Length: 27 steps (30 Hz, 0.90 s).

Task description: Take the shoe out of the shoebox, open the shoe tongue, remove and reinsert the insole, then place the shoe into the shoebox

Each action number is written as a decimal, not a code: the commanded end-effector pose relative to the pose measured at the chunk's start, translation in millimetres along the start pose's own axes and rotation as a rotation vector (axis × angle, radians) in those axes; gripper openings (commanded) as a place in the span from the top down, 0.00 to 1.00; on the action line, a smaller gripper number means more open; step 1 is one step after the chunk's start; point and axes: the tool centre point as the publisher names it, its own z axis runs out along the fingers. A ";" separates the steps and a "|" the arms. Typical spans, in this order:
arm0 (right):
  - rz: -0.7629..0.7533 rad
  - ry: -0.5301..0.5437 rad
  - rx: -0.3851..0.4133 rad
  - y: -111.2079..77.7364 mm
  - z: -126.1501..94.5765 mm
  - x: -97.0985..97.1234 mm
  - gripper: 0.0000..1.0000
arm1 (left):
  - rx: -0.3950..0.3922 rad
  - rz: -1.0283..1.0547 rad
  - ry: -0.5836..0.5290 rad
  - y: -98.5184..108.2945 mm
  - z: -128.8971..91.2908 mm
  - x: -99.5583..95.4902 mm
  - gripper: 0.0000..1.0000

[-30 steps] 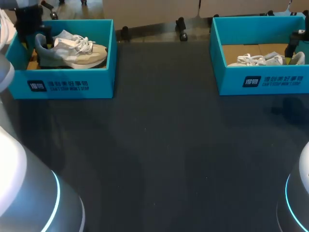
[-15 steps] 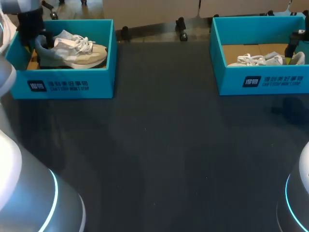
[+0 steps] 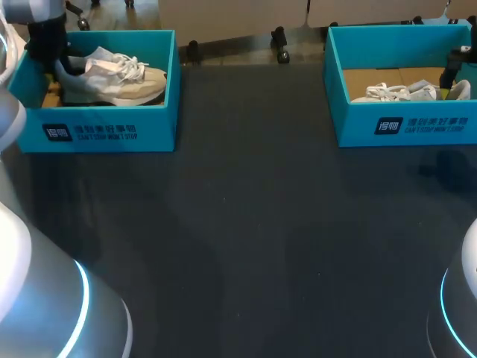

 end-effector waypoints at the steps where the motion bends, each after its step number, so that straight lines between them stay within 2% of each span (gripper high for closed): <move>1: 0.001 -0.001 -0.001 -0.3 0.3 0.3 0.00 | 0.013 0.002 -0.003 9.1 3.0 -2.3 1.00; 13: 0.001 -0.001 -0.001 -0.3 0.3 0.3 0.00 | -0.006 -0.003 -0.022 11.0 -7.3 10.8 1.00; 17: 0.001 -0.001 -0.001 -0.3 0.3 0.3 0.00 | 0.016 -0.026 -0.041 14.8 -14.1 15.8 1.00; 27: 0.001 -0.001 -0.001 -0.3 0.3 0.3 0.00 | 0.012 -0.034 -0.061 8.7 -33.8 13.7 1.00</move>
